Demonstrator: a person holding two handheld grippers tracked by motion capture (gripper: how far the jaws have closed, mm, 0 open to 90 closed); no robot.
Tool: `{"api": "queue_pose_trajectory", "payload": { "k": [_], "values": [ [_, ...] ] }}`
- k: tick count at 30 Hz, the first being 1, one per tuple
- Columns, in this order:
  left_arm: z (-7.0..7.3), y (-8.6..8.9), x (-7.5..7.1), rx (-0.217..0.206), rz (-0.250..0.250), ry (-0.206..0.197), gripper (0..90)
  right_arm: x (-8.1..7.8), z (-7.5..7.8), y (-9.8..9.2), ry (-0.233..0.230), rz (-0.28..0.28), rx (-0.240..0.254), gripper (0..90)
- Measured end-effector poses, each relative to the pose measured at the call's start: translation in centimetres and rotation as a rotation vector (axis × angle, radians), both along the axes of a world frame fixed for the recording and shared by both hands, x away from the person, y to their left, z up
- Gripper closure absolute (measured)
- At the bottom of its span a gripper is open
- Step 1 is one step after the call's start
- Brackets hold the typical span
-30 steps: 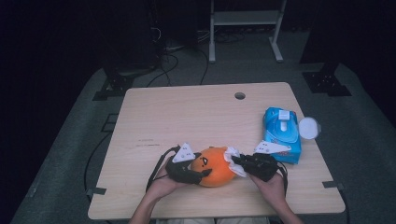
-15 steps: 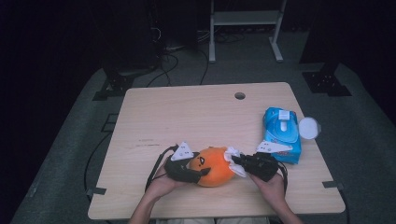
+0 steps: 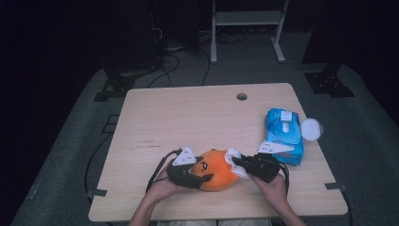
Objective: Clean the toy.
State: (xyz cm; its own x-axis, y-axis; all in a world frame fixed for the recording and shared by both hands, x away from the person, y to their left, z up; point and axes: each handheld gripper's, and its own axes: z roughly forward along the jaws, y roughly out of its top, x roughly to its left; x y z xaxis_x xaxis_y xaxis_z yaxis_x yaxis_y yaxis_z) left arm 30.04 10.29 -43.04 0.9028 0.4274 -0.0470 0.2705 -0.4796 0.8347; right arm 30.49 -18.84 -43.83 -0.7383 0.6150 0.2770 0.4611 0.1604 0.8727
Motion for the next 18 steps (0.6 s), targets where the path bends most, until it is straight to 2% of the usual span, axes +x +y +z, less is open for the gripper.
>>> {"api": "queue_pose_trajectory", "payload": {
  "k": [2,4,6,7,8,9,11,13,17,18],
  "values": [
    [0.2,0.1,0.1,-0.017,-0.008,0.016,22.9,0.0,-0.1,0.2,-0.002,0.008,-0.01,79.8],
    [0.4,0.3,0.4,-0.044,0.024,0.037,17.6,0.0,-0.4,0.1,0.011,0.012,-0.005,79.9],
    [0.2,0.2,1.0,-0.03,0.09,0.079,9.4,0.0,-0.4,0.1,0.011,0.018,0.0,80.0],
    [0.0,0.2,1.3,-0.026,0.11,0.113,8.9,-0.1,-0.2,0.2,0.007,0.026,0.001,79.9],
    [-0.4,0.2,1.5,-0.028,0.116,0.143,9.0,-0.2,0.0,0.4,0.0,0.035,0.003,79.9],
    [-0.5,0.1,1.4,-0.027,0.108,0.14,9.8,-0.3,0.2,0.6,-0.009,0.044,0.002,79.9],
    [-0.2,-0.2,0.9,-0.012,0.089,0.089,19.7,-0.6,0.7,1.0,-0.019,0.07,0.023,79.9],
    [0.2,-0.8,0.2,-0.006,0.086,0.002,27.7,-0.8,1.1,1.4,-0.03,0.087,0.036,79.9],
    [0.8,-2.1,-1.0,0.017,0.085,-0.143,32.3,-1.0,1.7,1.6,-0.06,0.082,0.019,79.9],
    [0.8,-2.1,-1.1,0.018,0.078,-0.153,32.4,-0.7,1.5,1.1,-0.049,0.069,0.029,79.9]
  ]
}}
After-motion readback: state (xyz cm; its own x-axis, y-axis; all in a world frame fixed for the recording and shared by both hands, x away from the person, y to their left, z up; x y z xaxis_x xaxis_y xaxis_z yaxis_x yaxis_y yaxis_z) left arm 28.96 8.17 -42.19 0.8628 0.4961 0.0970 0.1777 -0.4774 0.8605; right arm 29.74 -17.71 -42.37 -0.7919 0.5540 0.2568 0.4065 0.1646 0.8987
